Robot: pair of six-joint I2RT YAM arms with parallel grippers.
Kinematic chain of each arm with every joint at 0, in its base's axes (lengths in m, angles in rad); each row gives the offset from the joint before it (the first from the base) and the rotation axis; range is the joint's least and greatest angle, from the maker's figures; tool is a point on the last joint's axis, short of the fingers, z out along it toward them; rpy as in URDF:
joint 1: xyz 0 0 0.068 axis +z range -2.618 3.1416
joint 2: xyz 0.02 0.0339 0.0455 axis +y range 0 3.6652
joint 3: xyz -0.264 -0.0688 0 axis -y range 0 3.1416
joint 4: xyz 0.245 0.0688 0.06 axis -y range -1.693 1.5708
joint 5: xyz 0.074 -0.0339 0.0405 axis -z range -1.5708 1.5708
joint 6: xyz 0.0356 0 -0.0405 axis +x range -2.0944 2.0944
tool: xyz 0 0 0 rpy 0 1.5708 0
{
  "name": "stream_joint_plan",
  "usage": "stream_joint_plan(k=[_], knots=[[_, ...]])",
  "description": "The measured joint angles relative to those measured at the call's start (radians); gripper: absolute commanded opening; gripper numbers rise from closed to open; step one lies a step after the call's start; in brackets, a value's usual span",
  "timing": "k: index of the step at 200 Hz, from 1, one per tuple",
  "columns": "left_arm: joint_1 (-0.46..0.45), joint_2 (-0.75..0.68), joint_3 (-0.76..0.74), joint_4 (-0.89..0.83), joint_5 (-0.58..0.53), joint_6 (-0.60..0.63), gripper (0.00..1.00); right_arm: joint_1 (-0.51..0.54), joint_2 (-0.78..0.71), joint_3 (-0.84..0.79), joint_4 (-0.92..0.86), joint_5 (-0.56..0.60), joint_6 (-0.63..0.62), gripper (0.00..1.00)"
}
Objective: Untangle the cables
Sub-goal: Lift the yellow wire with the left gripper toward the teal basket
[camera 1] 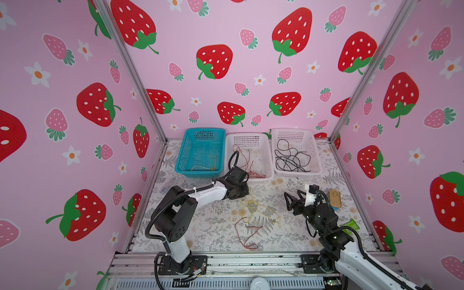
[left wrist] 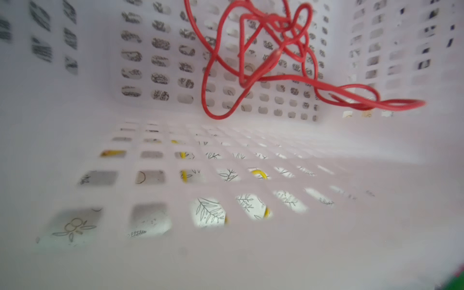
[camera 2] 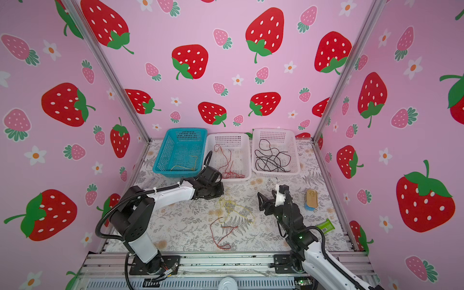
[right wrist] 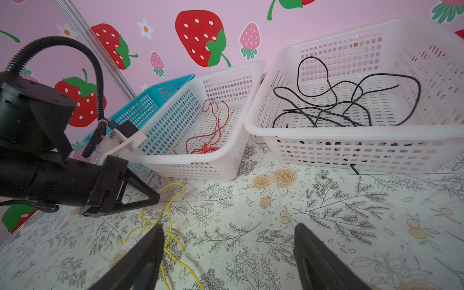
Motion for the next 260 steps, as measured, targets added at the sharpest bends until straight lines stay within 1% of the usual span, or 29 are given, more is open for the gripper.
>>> stream_joint_plan(k=[62, 96, 125, 154, 189, 225, 260], knots=[[0.000, -0.130, -0.001, -0.051, 0.000, 0.001, 0.00, 0.001, 0.005, 0.000, 0.003, 0.000, 0.000, 0.82], [0.000, -0.193, 0.000, -0.109, -0.005, 0.007, 0.00, 0.001, 0.007, 0.000, 0.005, -0.005, 0.000, 0.82], [0.000, -0.272, 0.000, -0.135, -0.019, 0.008, 0.00, 0.001, 0.036, -0.003, 0.034, -0.042, -0.001, 0.82], [0.000, -0.350, 0.002, -0.137, -0.023, 0.010, 0.00, 0.015, 0.087, -0.003, 0.072, -0.106, -0.006, 0.82], [0.000, -0.422, 0.012, -0.139, -0.023, 0.016, 0.00, 0.078, 0.137, -0.003, 0.108, -0.158, -0.031, 0.82], [0.000, -0.457, 0.056, -0.145, -0.021, 0.035, 0.00, 0.148, 0.179, -0.003, 0.147, -0.204, -0.067, 0.82], [-0.004, -0.483, 0.060, -0.165, -0.019, 0.037, 0.00, 0.267, 0.230, 0.002, 0.188, -0.238, -0.126, 0.82]])
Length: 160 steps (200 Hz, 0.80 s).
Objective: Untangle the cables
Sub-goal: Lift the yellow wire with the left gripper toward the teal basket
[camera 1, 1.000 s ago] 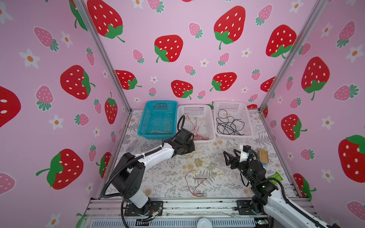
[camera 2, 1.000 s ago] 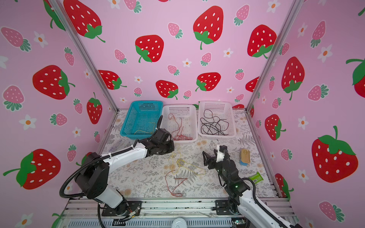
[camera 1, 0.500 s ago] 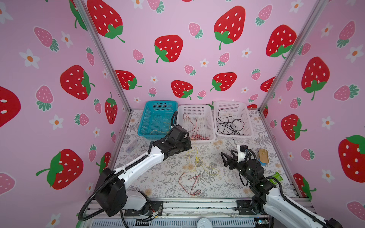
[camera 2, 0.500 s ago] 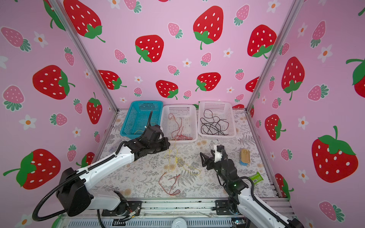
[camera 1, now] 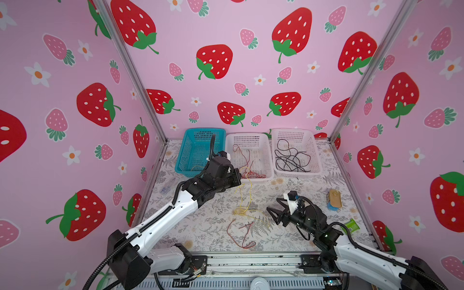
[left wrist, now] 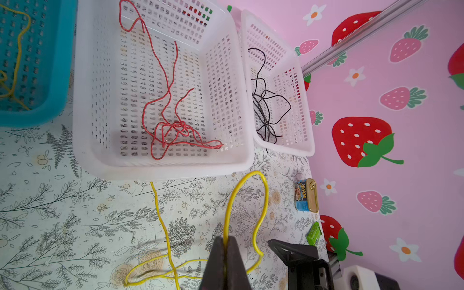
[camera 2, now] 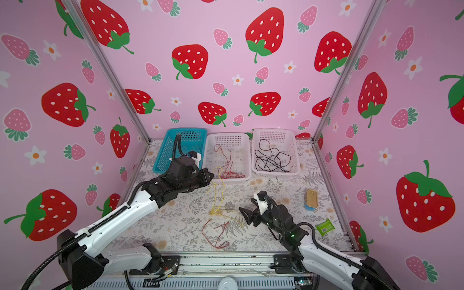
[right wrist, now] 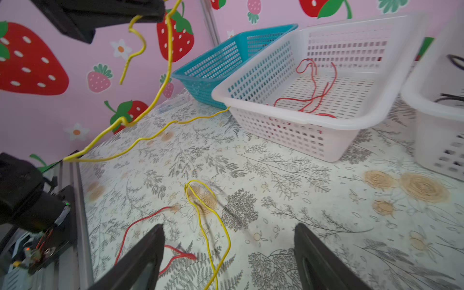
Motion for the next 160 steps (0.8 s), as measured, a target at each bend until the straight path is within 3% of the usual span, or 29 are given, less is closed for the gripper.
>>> stream_joint_plan(k=[40, 62, 114, 160], knots=[[0.008, -0.019, 0.057, -0.089, -0.034, 0.059, 0.00, 0.064, 0.072, 0.044, -0.005, 0.042, -0.051, 0.82], [0.055, -0.018, 0.127, -0.137, -0.036, 0.120, 0.00, 0.068, 0.075, 0.049, -0.006, 0.077, -0.062, 0.82], [0.294, 0.020, 0.241, -0.193, 0.013, 0.299, 0.00, 0.068, 0.030, 0.049, -0.009, 0.204, -0.064, 0.82], [0.486, 0.191, 0.348, -0.205, 0.087, 0.362, 0.00, 0.068, 0.000, 0.043, -0.008, 0.286, -0.065, 0.82]])
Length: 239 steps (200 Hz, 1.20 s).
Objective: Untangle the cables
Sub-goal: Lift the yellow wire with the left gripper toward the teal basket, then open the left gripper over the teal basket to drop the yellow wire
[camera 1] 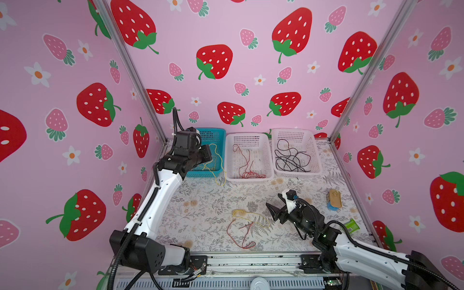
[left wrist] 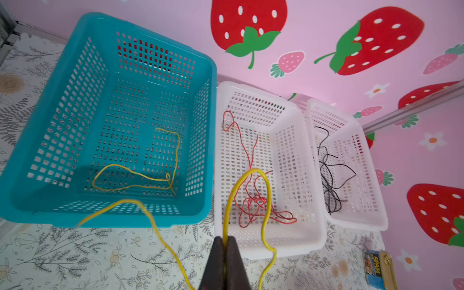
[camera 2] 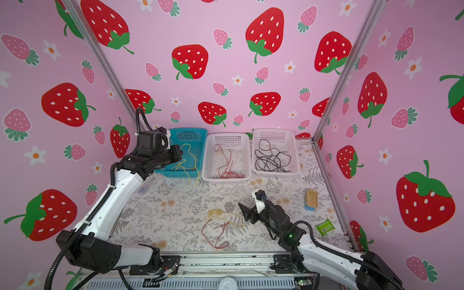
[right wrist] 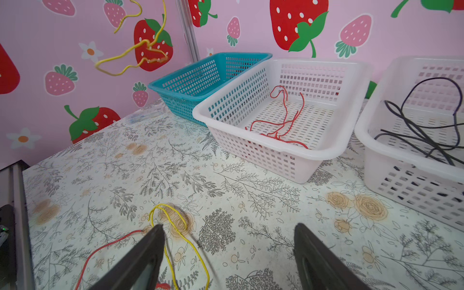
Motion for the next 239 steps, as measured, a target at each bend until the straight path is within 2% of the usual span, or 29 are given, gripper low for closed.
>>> stream_joint_plan(k=[35, 104, 196, 239], knots=[[0.029, 0.117, 0.047, 0.029, 0.012, 0.019, 0.00, 0.000, 0.021, 0.000, 0.001, 0.011, 0.000, 0.82], [0.075, 0.351, 0.217, 0.033, -0.032, 0.098, 0.00, 0.001, 0.063, 0.000, 0.001, 0.011, -0.003, 0.82], [0.084, 0.560, 0.405, -0.033, -0.118, 0.187, 0.00, 0.005, 0.092, 0.000, 0.002, 0.007, -0.018, 0.82], [0.084, 0.607, 0.475, -0.064, -0.139, 0.191, 0.00, 0.012, 0.122, 0.004, 0.003, 0.006, -0.023, 0.82]])
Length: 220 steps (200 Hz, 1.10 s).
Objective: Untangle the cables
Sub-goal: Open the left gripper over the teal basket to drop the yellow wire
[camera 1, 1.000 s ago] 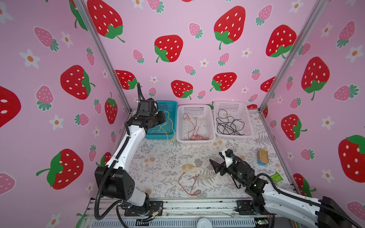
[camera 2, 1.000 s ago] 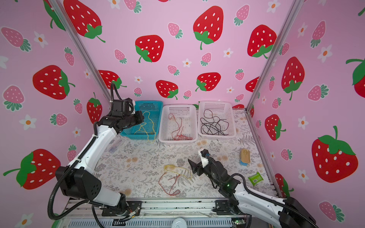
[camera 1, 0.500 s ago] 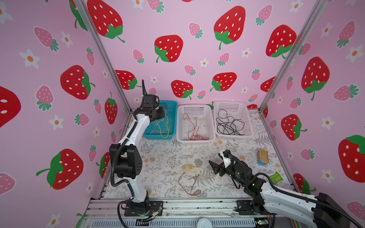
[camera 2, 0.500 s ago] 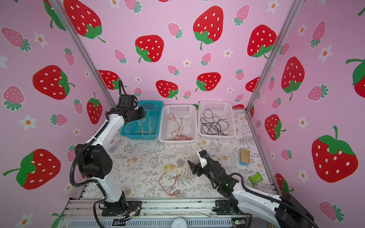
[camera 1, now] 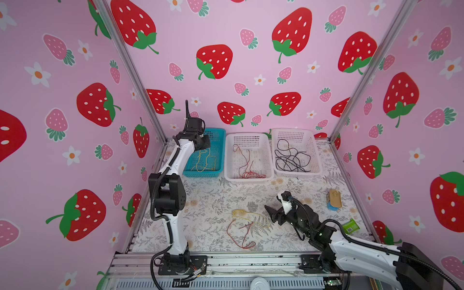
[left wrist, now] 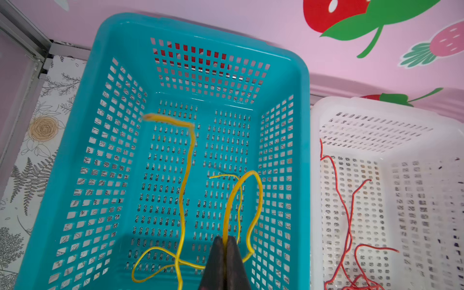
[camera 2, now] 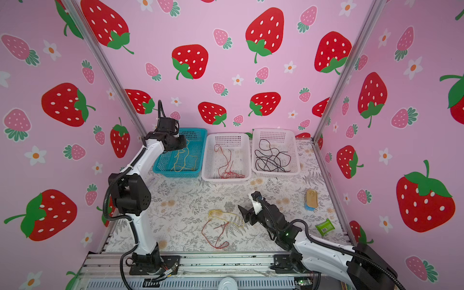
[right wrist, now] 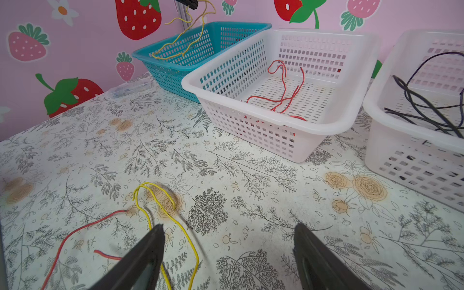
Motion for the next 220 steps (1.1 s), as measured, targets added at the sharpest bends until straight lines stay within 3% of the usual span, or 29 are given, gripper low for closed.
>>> stream_joint_plan(k=[88, 94, 137, 189, 220], knots=[[0.000, 0.108, 0.158, -0.047, -0.019, 0.014, 0.05, 0.017, 0.050, 0.018, 0.000, 0.001, -0.014, 0.81], [0.000, 0.113, 0.158, -0.049, -0.018, 0.016, 0.10, 0.018, 0.052, 0.018, 0.000, 0.001, -0.016, 0.81], [0.000, 0.152, 0.172, -0.056, -0.018, 0.019, 0.16, 0.028, 0.071, 0.027, -0.001, 0.002, -0.027, 0.81], [0.000, 0.160, 0.182, -0.061, -0.018, 0.019, 0.35, 0.038, 0.084, 0.037, -0.001, 0.010, -0.032, 0.81], [0.000, 0.142, 0.180, -0.077, -0.018, -0.006, 0.41, 0.040, 0.084, 0.037, -0.001, 0.016, -0.034, 0.81]])
